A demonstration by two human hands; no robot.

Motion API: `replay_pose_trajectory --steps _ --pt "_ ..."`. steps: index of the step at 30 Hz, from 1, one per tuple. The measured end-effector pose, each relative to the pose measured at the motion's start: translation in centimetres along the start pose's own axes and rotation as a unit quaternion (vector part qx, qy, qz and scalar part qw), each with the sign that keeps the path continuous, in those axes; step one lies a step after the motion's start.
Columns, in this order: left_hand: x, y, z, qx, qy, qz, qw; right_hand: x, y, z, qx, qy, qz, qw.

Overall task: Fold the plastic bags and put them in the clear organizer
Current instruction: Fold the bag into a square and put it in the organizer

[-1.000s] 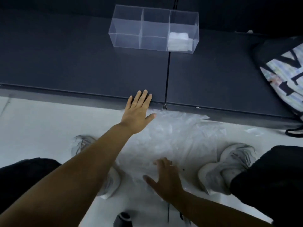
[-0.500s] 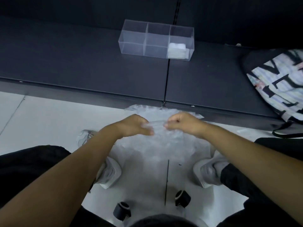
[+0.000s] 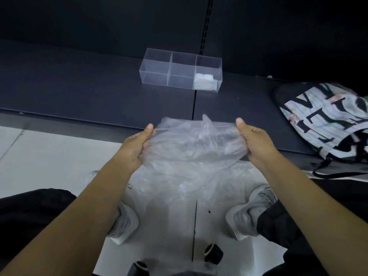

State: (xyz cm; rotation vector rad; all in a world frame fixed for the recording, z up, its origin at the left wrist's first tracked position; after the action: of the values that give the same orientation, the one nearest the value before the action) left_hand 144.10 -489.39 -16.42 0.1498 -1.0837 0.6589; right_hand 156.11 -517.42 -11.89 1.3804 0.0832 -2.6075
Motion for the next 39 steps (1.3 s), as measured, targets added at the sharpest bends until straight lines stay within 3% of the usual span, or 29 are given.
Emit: replay_pose_trajectory --steps 2,4,6,8,10,13,16,18,20,23,26,28,30,31,35,39 --pt "0.6 1.0 0.0 0.079 -0.056 -0.119 0.988 -0.1 0.0 0.3 -0.013 -0.039 -0.053 0.998" --pt "2.2 0.7 0.9 0.110 -0.193 -0.226 0.949 -0.1 -0.2 0.5 -0.017 -0.062 -0.082 0.995" --pt "3.7 -2.1 2.3 -0.028 -0.256 -0.244 0.935 -0.1 -0.6 0.6 -0.021 -0.076 -0.097 0.992" --pt "3.6 -6.0 3.3 -0.183 -0.242 -0.292 0.907 -0.1 -1.4 0.9 -0.035 -0.088 -0.109 0.989" --pt "2.5 -8.5 3.7 -0.226 -0.244 -0.340 0.880 -0.1 -2.0 1.3 -0.053 -0.093 -0.108 0.988" --pt "1.0 -8.5 3.0 -0.125 -0.222 -0.231 0.939 -0.1 -1.9 1.6 -0.110 -0.074 -0.071 0.989" --pt "0.4 -6.4 2.2 -0.075 -0.194 -0.146 0.967 -0.5 -0.5 2.2 -0.223 -0.037 0.024 0.974" --pt "1.0 -5.5 2.1 -0.087 -0.187 -0.141 0.968 -0.9 0.1 2.3 -0.264 -0.026 0.107 0.958" --pt "1.5 -4.8 2.1 -0.089 -0.190 -0.140 0.968 -1.5 0.3 2.2 -0.222 0.004 0.180 0.958" --pt "1.8 -4.3 1.9 -0.087 -0.191 -0.149 0.966 -1.8 0.2 2.0 -0.170 0.043 0.131 0.976" --pt "1.6 -4.9 2.2 -0.102 -0.183 -0.160 0.965 -2.1 -0.9 2.6 -0.251 0.060 0.104 0.961" --pt "1.5 -5.3 2.2 -0.105 -0.178 -0.157 0.966 -2.2 -2.5 3.1 -0.295 0.088 0.204 0.929" --pt "1.5 -5.4 2.3 -0.100 -0.175 -0.139 0.970 -1.8 -3.6 2.9 -0.241 0.118 0.299 0.916" --pt "1.5 -5.2 2.2 -0.089 -0.173 -0.125 0.973 -1.8 -3.7 2.5 -0.200 0.115 0.286 0.930" --pt "1.5 -3.5 1.4 -0.013 -0.155 -0.090 0.984 -1.1 -2.0 1.1 -0.116 0.053 0.075 0.989" --pt "0.1 -2.4 0.4 0.036 -0.133 -0.095 0.986 -1.0 -1.1 -0.1 -0.045 0.044 0.043 0.997"
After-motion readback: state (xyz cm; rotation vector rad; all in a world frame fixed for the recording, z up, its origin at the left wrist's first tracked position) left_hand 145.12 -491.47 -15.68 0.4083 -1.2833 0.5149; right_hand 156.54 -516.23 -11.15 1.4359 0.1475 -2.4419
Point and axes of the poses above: each hand's wrist, its own z-axis away from the middle knuckle, its own y-axis out of the back of the hand, x = y × z, the point moved 4 cm from there along -z, towards the middle knuckle, and after that the axes turned 10 degrees about -y, right-handed, at the moved point
